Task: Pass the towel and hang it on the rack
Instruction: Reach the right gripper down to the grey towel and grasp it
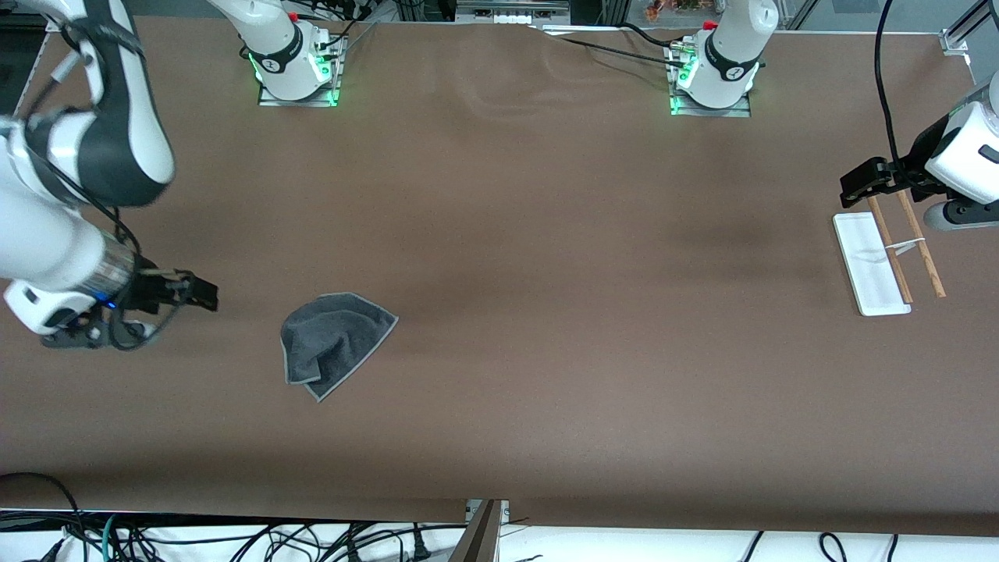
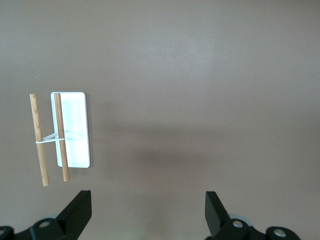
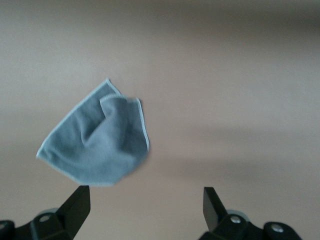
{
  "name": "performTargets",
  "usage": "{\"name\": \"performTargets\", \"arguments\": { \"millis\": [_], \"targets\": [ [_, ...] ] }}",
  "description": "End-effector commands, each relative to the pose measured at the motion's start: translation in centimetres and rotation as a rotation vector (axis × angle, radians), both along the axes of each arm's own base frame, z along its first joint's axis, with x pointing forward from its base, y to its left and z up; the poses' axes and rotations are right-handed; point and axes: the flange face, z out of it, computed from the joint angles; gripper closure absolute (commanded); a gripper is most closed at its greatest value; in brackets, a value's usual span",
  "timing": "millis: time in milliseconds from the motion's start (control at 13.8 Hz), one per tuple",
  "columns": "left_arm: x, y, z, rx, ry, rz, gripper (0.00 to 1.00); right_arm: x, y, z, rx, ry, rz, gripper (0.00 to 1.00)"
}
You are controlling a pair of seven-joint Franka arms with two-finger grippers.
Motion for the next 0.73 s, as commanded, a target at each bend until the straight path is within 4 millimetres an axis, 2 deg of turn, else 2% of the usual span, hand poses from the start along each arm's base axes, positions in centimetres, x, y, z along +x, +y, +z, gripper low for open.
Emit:
{"name": "performTargets", "arguments": {
  "millis": [0,290,508,653],
  "targets": [
    [0.1,-0.2,0.5,-0.012,0.006,0.010,0.00,1.7,2.4,-2.7,0.016,-0.061,0.033,0.00],
    [0.1,-0.3,0.5,-0.012,0.006,0.009,0.00,3.7,5.5,-10.9,0.038,-0.146,0.057,0.00],
    [0.1,-0.1,0.5,-0.012,0.006,0.012,0.00,3.8,5.7,-16.2,0.039,-0.119,0.056,0.00],
    [0.1,-0.1,0.5,-0.012,0.006,0.012,0.00,3.1,6.0,-18.3,0.038,-0.083,0.059,0.00]
  ]
}}
